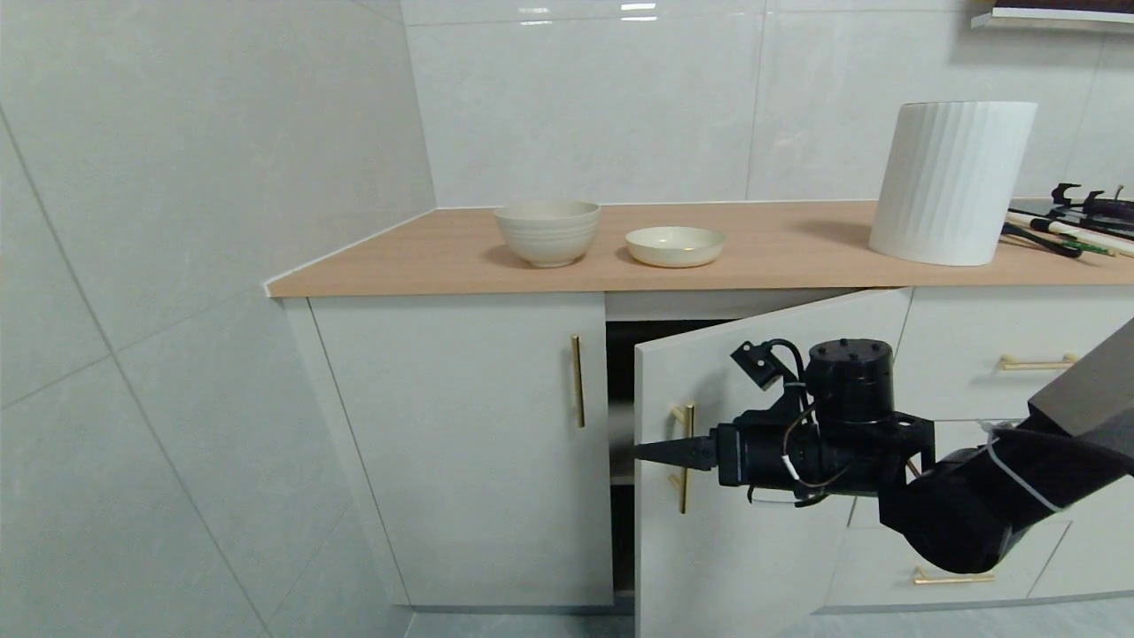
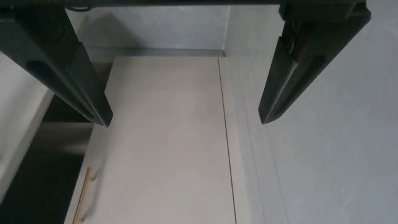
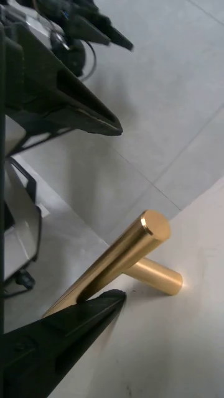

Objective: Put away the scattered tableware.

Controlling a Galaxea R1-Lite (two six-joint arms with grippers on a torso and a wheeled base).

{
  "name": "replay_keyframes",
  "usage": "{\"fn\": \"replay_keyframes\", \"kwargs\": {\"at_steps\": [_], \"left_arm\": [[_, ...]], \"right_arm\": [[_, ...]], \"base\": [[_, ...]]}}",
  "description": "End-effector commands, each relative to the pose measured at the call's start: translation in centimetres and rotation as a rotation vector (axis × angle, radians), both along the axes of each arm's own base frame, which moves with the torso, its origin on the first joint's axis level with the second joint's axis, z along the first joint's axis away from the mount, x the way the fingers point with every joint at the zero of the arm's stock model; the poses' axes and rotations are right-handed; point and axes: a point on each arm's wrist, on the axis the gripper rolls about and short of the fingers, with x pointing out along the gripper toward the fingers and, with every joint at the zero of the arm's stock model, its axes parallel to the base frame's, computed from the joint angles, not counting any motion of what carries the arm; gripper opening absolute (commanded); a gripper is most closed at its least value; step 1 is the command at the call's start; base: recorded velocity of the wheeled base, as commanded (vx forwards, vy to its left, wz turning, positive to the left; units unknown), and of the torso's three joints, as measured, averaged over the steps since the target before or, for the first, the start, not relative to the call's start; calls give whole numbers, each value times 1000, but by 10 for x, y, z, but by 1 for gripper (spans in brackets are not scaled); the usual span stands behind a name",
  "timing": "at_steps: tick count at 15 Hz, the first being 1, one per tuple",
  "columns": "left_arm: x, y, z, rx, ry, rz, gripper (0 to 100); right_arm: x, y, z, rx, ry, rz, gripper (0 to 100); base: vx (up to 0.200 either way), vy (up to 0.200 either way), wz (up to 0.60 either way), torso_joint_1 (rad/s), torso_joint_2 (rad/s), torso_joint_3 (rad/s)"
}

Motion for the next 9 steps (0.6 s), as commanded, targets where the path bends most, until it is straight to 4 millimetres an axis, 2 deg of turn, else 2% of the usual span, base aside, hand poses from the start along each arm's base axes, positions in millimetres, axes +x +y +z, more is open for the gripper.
{"fn": "replay_keyframes", "kwargs": {"at_steps": [1, 8, 9], "left_arm": [[0, 0, 0, 1, 0, 1, 100], [0, 0, 1, 45, -11, -4, 100], [-4, -1, 15, 45, -56, -35, 100]], "right_arm": [[-9, -5, 5, 4, 3, 13, 100], [-39, -23, 4, 25, -13, 43, 100], [-43, -25, 4, 28, -19, 44, 100]], "base": [[0, 0, 0, 0, 0, 0], [0, 0, 0, 0, 0, 0], [0, 0, 0, 0, 0, 0]]}}
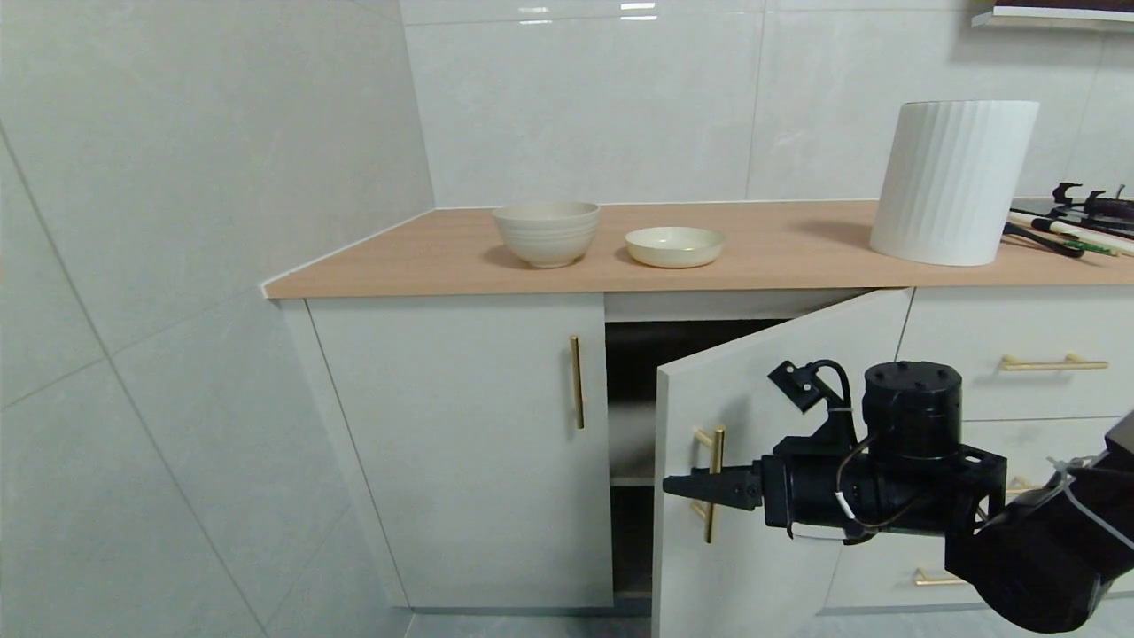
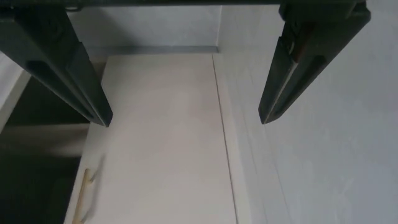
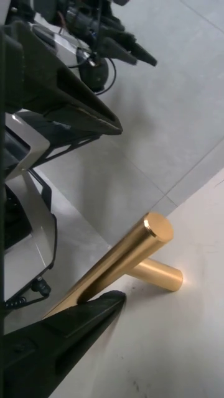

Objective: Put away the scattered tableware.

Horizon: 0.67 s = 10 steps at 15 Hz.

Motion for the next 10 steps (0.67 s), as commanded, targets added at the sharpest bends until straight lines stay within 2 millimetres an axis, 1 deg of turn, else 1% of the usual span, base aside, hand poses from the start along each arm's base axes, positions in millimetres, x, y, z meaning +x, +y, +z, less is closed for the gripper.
{"fn": "replay_keyframes", "kwargs": {"at_steps": [1, 2, 3, 4, 6, 7, 8, 9, 10], "left_arm": [[-7, -2, 31, 3, -48, -114, 100], [-9, -3, 45, 7, -40, -173, 100], [-2, -6, 78, 2, 35, -290, 100], [15, -8, 102, -14, 111, -367, 100], [62, -11, 134, -68, 253, -469, 100], [90, -13, 143, -93, 332, -528, 100], [117, -18, 146, -114, 412, -617, 100], [149, -31, 143, -138, 513, -712, 100], [162, -38, 139, -146, 558, -744, 100]], "right_arm": [[-7, -4, 2, 7, -7, 7, 100], [-8, -4, 1, 5, -4, 7, 100], [-7, -4, 0, 4, -3, 6, 100], [-7, -4, 0, 4, -3, 6, 100], [-8, -4, 1, 6, -6, 6, 100], [-8, -5, 1, 6, -6, 6, 100], [-8, -4, 0, 4, -3, 6, 100], [-8, -4, 0, 6, -6, 6, 100], [-8, -4, 0, 6, -6, 6, 100]], "base": [[0, 0, 0, 0, 0, 0], [0, 0, 0, 0, 0, 0], [0, 0, 0, 0, 0, 0], [0, 0, 0, 0, 0, 0], [0, 0, 0, 0, 0, 0], [0, 0, 0, 0, 0, 0], [0, 0, 0, 0, 0, 0], [0, 0, 0, 0, 0, 0], [0, 0, 0, 0, 0, 0]]}}
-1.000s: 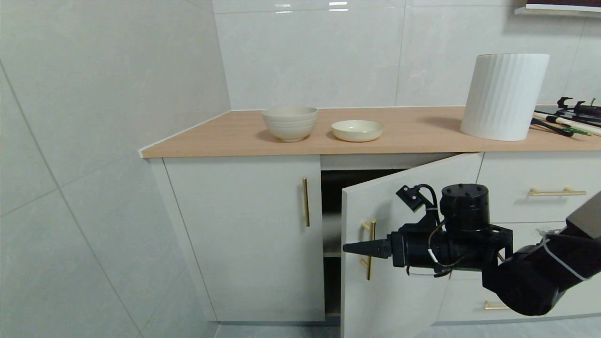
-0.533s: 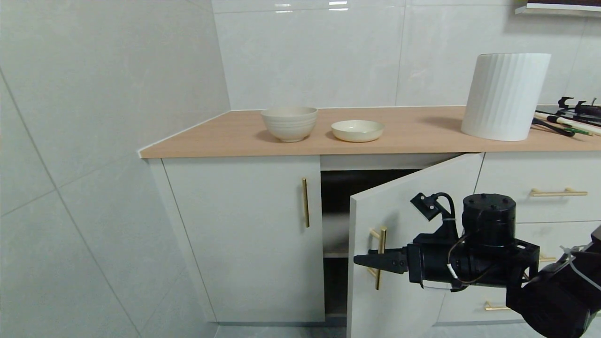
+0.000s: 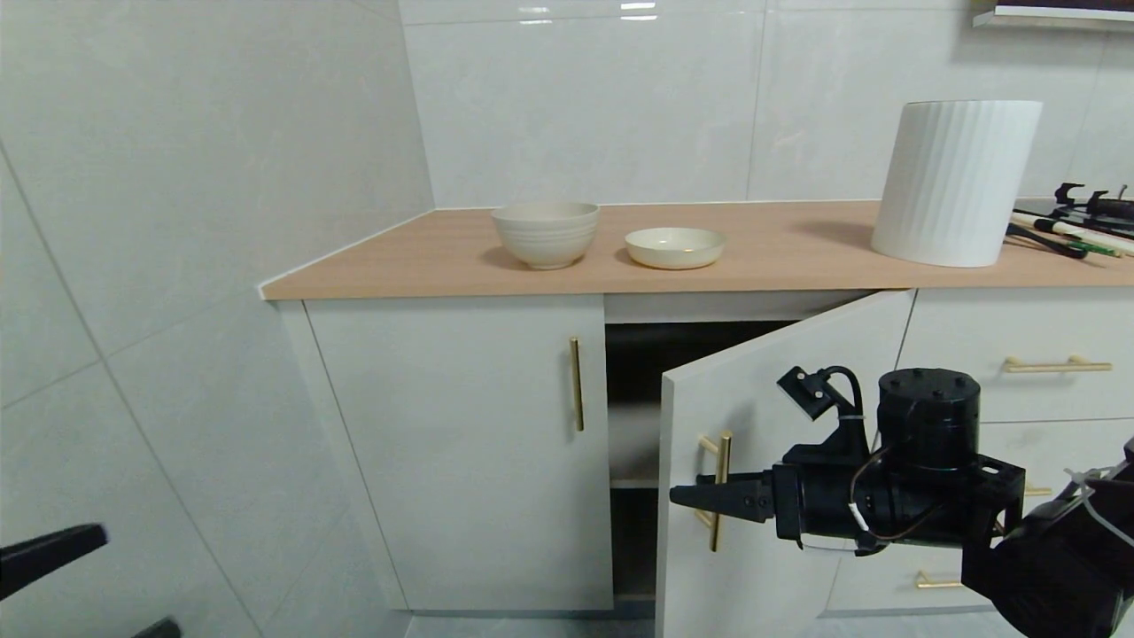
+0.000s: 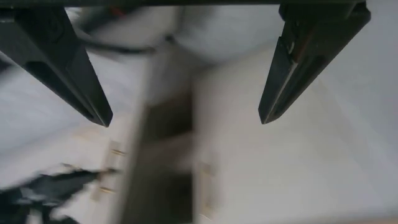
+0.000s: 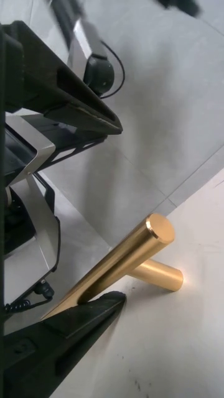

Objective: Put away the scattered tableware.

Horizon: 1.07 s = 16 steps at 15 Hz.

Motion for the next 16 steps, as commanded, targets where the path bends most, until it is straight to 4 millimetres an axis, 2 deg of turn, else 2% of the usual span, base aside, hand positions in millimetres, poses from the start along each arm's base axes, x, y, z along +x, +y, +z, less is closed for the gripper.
{"fn": "replay_keyframes", "kwargs": {"at_steps": [1, 3, 5, 10, 13, 14, 16], "left_arm": [[122, -45, -9, -27, 345, -297, 100], [150, -69, -40, -9, 381, -370, 100], [167, -91, -66, 3, 384, -431, 100], [182, -121, -109, -68, 476, -462, 100], [187, -132, -116, -117, 475, -436, 100], [186, -135, -115, -126, 480, -438, 0], [188, -141, -115, -125, 478, -453, 0]], "right_arm": [[0, 0, 1, 4, -8, 0, 100], [0, 0, 2, 9, -17, 0, 100], [-1, 0, 2, 9, -17, -2, 100], [-1, 0, -1, 4, -8, 0, 100], [-1, 0, -2, 1, -4, 1, 100], [0, 1, -4, -1, 0, 1, 100], [1, 1, -5, 1, -3, 1, 100]], "base": [[0, 0, 0, 0, 0, 0], [0, 0, 0, 0, 0, 0], [0, 0, 0, 0, 0, 0], [0, 0, 0, 0, 0, 0], [0, 0, 0, 0, 0, 0], [0, 0, 0, 0, 0, 0], [0, 0, 0, 0, 0, 0]]}}
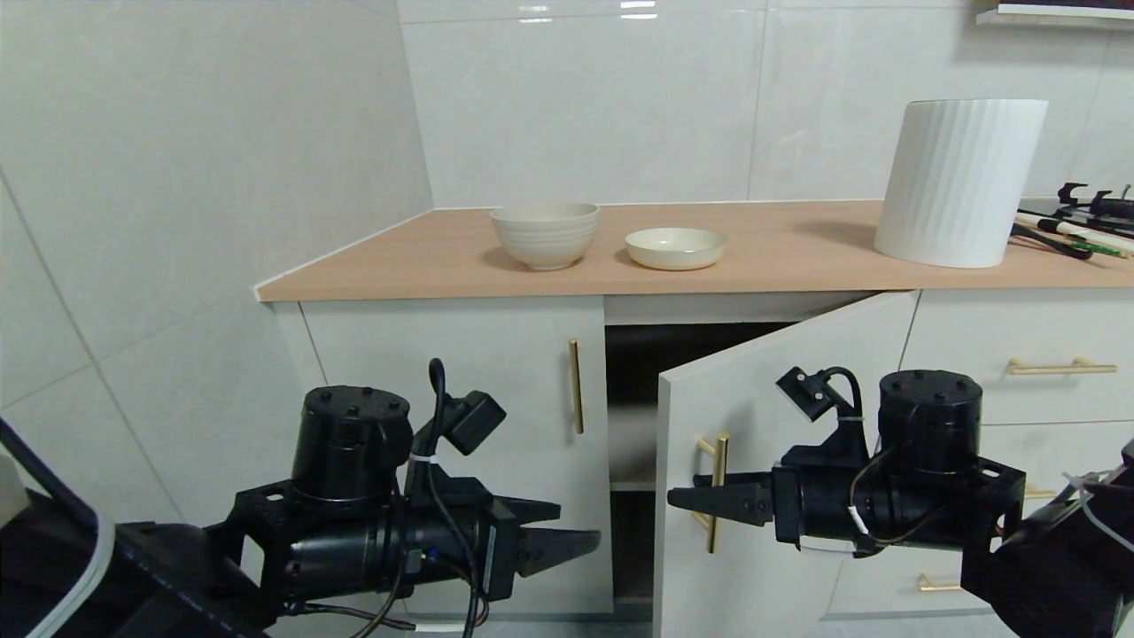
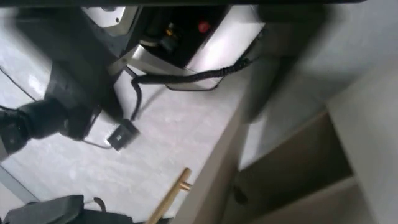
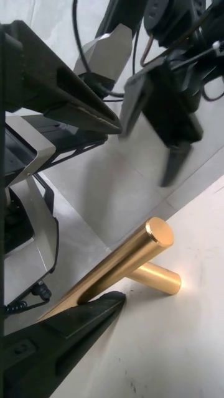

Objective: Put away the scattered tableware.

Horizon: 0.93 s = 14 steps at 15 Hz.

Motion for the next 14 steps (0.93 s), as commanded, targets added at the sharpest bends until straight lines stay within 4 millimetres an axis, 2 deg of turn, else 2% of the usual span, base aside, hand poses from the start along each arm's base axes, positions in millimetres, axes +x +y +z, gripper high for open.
{"fn": "replay_keyframes", "kwargs": {"at_steps": [1, 5, 6, 8, 10, 11, 14], "left_arm": [[9, -9, -8, -1, 3, -6, 0], [43, -25, -42, -19, -44, 97, 0], [62, -36, -58, -25, -60, 148, 0], [87, -56, -80, -15, -87, 186, 0], [97, -74, -92, -52, -149, 187, 0], [93, -84, -91, -81, -184, 174, 0], [88, -93, -82, -129, -237, 153, 0]], "right_arm": [[1, 1, -5, -4, 7, -1, 100], [1, 1, -5, -4, 9, -1, 100], [1, 1, -6, -5, 10, -1, 100], [1, 1, -5, -3, 7, -1, 100], [0, 0, -5, -6, 8, -2, 100], [-1, 0, -5, -6, 8, -2, 100], [-2, -2, -6, -1, 1, -8, 100]], "base": [[0, 0, 0, 0, 0, 0], [0, 0, 0, 0, 0, 0], [0, 0, 0, 0, 0, 0], [0, 0, 0, 0, 0, 0], [0, 0, 0, 0, 0, 0], [0, 0, 0, 0, 0, 0], [0, 0, 0, 0, 0, 0]]}}
